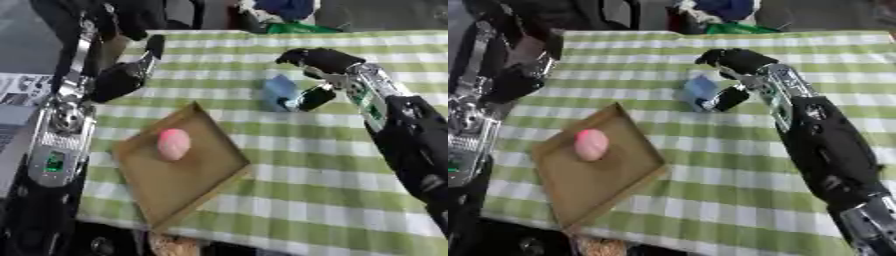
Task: Pick up objects on the table and place them in the box.
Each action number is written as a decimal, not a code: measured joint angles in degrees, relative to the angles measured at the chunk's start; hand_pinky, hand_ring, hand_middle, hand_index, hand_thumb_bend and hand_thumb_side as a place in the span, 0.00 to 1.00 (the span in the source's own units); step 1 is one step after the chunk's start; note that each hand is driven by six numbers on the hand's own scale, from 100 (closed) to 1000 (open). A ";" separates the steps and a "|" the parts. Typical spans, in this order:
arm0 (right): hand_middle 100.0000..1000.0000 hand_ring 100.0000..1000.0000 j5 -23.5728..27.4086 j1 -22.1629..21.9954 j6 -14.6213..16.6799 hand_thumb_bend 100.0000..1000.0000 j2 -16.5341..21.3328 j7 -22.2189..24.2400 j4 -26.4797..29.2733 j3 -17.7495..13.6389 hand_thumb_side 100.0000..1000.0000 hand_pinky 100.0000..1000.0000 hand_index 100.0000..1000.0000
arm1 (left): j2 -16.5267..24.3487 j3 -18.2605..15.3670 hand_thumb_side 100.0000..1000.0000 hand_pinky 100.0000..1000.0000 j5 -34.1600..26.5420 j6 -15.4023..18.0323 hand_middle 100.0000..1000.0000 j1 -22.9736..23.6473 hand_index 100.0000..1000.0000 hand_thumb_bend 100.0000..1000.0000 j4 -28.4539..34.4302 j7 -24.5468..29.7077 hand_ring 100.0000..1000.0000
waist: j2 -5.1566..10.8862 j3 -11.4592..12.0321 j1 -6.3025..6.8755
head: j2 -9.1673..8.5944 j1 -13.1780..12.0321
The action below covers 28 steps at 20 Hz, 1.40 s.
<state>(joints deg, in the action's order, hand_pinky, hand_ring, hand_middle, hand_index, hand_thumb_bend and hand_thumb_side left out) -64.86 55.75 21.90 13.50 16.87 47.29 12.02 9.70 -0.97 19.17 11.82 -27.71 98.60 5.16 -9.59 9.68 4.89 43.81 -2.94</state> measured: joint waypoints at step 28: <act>0.60 0.74 7.49 0.19 -1.23 0.00 -1.78 -1.87 -5.72 -1.73 0.43 0.80 0.84 | 0.00 -0.01 0.25 0.54 0.00 -0.01 0.46 0.00 0.71 0.26 -0.33 -0.01 0.50 | -0.73 0.59 0.54 | 0.00 -0.05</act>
<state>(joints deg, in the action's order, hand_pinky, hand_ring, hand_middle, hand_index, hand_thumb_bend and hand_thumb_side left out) -57.37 55.93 20.67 11.72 15.00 41.57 10.29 9.70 -0.98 19.17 11.81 -27.71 98.27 5.15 -10.32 10.28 5.43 43.81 -2.99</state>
